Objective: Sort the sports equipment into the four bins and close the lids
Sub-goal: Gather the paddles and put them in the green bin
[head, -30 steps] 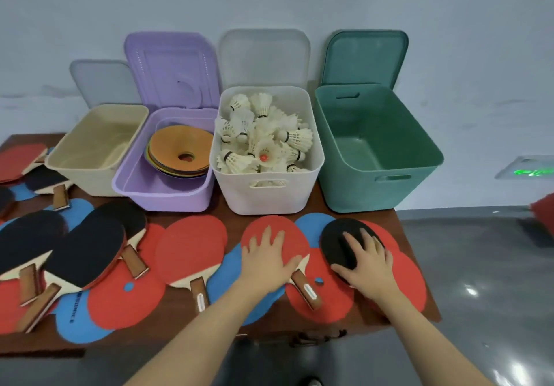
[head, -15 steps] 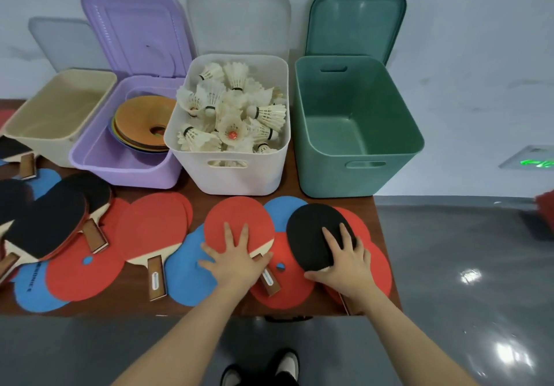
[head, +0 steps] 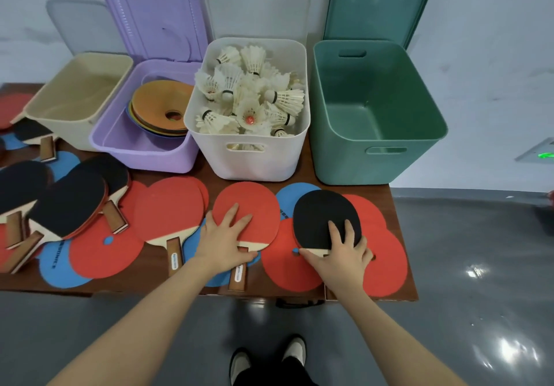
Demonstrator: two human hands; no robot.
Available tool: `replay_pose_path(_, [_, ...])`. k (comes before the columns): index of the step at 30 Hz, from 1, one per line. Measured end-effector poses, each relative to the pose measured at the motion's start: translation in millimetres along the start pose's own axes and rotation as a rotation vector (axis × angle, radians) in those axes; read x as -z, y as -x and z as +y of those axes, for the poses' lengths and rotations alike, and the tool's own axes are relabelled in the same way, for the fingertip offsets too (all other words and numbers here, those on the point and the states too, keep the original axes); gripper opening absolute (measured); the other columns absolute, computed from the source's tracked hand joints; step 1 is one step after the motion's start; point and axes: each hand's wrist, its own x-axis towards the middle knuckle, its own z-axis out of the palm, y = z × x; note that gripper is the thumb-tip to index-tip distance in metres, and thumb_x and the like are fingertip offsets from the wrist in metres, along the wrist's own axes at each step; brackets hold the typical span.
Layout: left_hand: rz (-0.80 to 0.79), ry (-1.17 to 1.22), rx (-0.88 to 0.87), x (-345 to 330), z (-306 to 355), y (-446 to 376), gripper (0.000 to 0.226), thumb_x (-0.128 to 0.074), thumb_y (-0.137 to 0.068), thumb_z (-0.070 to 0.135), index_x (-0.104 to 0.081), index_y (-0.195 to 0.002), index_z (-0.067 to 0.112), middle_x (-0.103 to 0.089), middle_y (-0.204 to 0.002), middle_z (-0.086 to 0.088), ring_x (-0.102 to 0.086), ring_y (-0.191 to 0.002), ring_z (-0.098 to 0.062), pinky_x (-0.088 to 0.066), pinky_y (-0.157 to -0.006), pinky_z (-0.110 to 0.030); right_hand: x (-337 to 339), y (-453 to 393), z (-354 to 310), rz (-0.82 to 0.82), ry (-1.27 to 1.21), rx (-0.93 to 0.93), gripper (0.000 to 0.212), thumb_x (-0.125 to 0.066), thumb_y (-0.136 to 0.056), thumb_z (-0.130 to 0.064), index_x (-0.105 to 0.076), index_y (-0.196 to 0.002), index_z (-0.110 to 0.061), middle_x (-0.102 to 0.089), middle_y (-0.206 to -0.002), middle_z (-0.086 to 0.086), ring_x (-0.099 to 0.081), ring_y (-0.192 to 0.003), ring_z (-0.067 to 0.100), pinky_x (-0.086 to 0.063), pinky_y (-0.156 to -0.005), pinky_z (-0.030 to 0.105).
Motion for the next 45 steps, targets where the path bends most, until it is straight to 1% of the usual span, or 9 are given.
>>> replay_pose_path(3, [-0.022,0.019,0.023,-3.8,-9.4,1.5,0.09,-0.057,-0.074,0.065,-0.008,-0.146,0.042,0.004,-0.157,0.005,0.0,-0.138,-0.048,-0.015,-0.112,-0.054,-11.9,2.4,-5.2,0.005,0.007,-0.049,0.1,-0.049,-0.062,-0.085,-0.018,-0.146,-0.039,-0.008,-0.157,0.003,-0.008,-0.138,0.044,-0.013,-0.109,0.054])
replay_pose_path(7, [-0.025,0.069,0.162,-16.3,4.5,3.1,0.106,-0.05,-0.064,0.083,0.005,-0.145,0.043,0.011,-0.156,0.001,-0.001,-0.137,-0.05,-0.015,-0.111,-0.053,-12.2,1.7,-11.3,-0.029,-0.007,-0.131,0.102,-0.049,-0.059,-0.088,-0.009,-0.144,-0.048,-0.002,-0.157,0.0,-0.004,-0.14,0.041,-0.013,-0.108,0.057])
replay_pose_path(11, [0.013,0.154,0.27,-22.5,20.8,-3.4,0.109,-0.049,-0.061,0.085,0.01,-0.144,0.045,0.013,-0.155,0.001,0.0,-0.136,-0.05,-0.014,-0.112,-0.053,-9.9,-2.2,-17.9,-0.034,-0.014,-0.148,0.102,-0.052,-0.058,-0.086,-0.009,-0.144,-0.049,-0.003,-0.156,0.001,-0.008,-0.137,0.043,-0.014,-0.108,0.056])
replay_pose_path(16, [0.096,0.22,0.267,-25.8,21.6,-4.9,0.102,-0.054,-0.065,0.078,-0.001,-0.145,0.045,0.008,-0.155,0.0,-0.002,-0.136,-0.048,-0.014,-0.111,-0.053,-8.9,-5.6,-12.2,-0.061,0.038,-0.109,0.101,-0.049,-0.059,-0.087,-0.004,-0.142,-0.052,0.005,-0.156,0.0,-0.007,-0.138,0.042,-0.015,-0.108,0.055])
replay_pose_path(20, [0.164,0.292,0.218,-21.0,14.4,-2.1,0.094,-0.06,-0.066,0.073,-0.018,-0.145,0.041,-0.008,-0.155,0.001,-0.008,-0.135,-0.047,-0.014,-0.111,-0.053,-0.6,-9.4,-8.7,-0.05,0.103,-0.051,0.098,-0.047,-0.06,-0.088,-0.014,-0.143,-0.048,-0.005,-0.157,0.003,-0.016,-0.134,0.044,-0.018,-0.105,0.054])
replay_pose_path(24, [0.248,0.387,0.182,-16.2,10.6,10.1,0.089,-0.062,-0.065,0.073,-0.032,-0.141,0.038,-0.021,-0.152,0.004,-0.01,-0.135,-0.044,-0.018,-0.11,-0.053,2.2,-0.7,-6.0,0.054,0.079,-0.023,0.093,-0.047,-0.059,-0.087,-0.027,-0.14,-0.046,-0.018,-0.154,0.002,-0.025,-0.131,0.042,-0.022,-0.104,0.052])
replay_pose_path(33, [0.49,0.459,0.018,8.4,3.8,60.0,0.095,-0.047,-0.053,0.083,-0.038,-0.137,0.039,-0.026,-0.149,0.008,-0.022,-0.132,-0.041,-0.028,-0.106,-0.055,23.4,45.2,-22.8,0.315,-0.093,0.113,0.086,-0.051,-0.059,-0.083,-0.038,-0.135,-0.046,-0.028,-0.151,0.0,-0.031,-0.128,0.038,-0.034,-0.097,0.054])
replay_pose_path(39, [0.616,0.493,-0.077,54.4,10.9,63.3,0.086,-0.068,-0.061,0.07,-0.04,-0.136,0.041,-0.026,-0.149,0.01,-0.024,-0.132,-0.034,-0.028,-0.104,-0.052,65.4,54.8,-39.5,0.542,-0.159,0.195,0.085,-0.052,-0.059,-0.08,-0.051,-0.131,-0.035,-0.038,-0.146,0.009,-0.038,-0.122,0.044,-0.04,-0.096,0.055])
replay_pose_path(45, [0.738,0.499,-0.139,103.8,26.2,45.6,0.087,-0.064,-0.056,0.075,-0.043,-0.133,0.04,-0.029,-0.147,0.009,-0.025,-0.132,-0.033,-0.03,-0.104,-0.051,112.9,32.4,-56.4,0.674,-0.142,0.265,0.083,-0.054,-0.061,-0.076,-0.053,-0.13,-0.031,-0.04,-0.144,0.011,-0.044,-0.114,0.044,-0.043,-0.088,0.052])
